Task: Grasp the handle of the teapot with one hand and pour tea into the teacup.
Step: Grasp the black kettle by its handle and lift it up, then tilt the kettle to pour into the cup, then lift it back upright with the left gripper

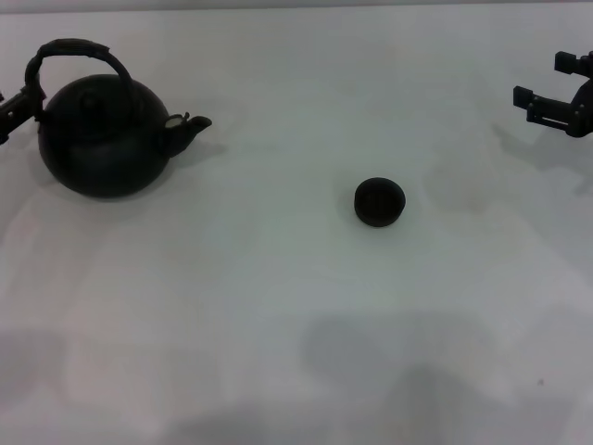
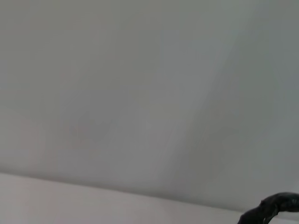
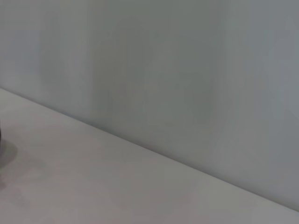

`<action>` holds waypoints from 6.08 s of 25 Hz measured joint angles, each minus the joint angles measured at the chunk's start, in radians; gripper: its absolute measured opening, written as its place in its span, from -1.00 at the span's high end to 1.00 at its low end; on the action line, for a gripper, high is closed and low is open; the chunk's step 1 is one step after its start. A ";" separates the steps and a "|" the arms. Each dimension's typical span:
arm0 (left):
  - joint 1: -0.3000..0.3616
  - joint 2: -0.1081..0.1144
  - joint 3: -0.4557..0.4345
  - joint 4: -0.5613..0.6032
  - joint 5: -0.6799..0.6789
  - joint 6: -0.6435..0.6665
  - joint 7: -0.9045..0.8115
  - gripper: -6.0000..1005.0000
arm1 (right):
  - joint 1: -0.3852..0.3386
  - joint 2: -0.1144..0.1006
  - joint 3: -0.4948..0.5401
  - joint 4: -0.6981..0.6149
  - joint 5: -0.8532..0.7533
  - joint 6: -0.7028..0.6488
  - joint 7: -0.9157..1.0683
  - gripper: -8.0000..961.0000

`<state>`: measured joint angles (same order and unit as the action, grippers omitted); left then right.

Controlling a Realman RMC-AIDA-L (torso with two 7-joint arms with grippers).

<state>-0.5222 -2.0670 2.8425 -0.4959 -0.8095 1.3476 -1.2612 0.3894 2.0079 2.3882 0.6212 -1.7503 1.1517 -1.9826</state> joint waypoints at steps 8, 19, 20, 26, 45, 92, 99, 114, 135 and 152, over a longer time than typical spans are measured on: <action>-0.035 0.001 0.000 -0.001 0.034 -0.031 -0.019 -0.55 | 0.000 0.000 -0.011 0.000 0.000 0.004 -0.001 -0.73; -0.055 0.004 0.000 -0.001 0.039 -0.046 -0.032 -0.50 | 0.000 0.002 -0.011 -0.001 0.000 0.003 -0.001 -0.73; -0.055 0.004 0.000 -0.001 0.042 -0.046 -0.035 -0.47 | 0.000 0.002 -0.011 -0.001 0.000 0.003 -0.001 -0.73; -0.056 0.003 0.000 -0.001 0.063 -0.047 -0.038 -0.18 | 0.000 0.002 -0.011 0.001 0.000 0.002 -0.001 -0.73; -0.099 -0.005 0.001 -0.106 0.096 -0.017 -0.138 0.60 | 0.000 0.002 -0.011 -0.010 0.000 -0.001 -0.008 -0.73; -0.625 -0.031 0.002 -0.124 0.705 -0.131 -0.323 0.64 | 0.028 0.003 -0.048 -0.009 0.078 -0.012 -0.067 -0.73; -0.652 -0.032 0.002 -0.113 0.749 -0.133 -0.330 0.64 | 0.029 0.002 -0.049 -0.006 0.078 -0.024 -0.067 -0.73; -0.711 -0.033 0.001 -0.096 0.810 -0.159 -0.334 0.64 | 0.041 0.002 -0.049 -0.007 0.078 -0.041 -0.063 -0.73; -0.759 -0.033 0.002 -0.055 0.931 -0.162 -0.349 0.64 | 0.054 -0.002 -0.047 -0.008 0.095 -0.069 -0.061 -0.73; -0.800 -0.034 0.002 -0.056 0.993 -0.163 -0.366 0.65 | 0.060 -0.002 -0.044 -0.011 0.095 -0.094 -0.061 -0.73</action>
<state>-1.3221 -2.1015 2.8440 -0.5523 0.1837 1.1842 -1.6269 0.4495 2.0064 2.3441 0.6098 -1.6551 1.0580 -2.0438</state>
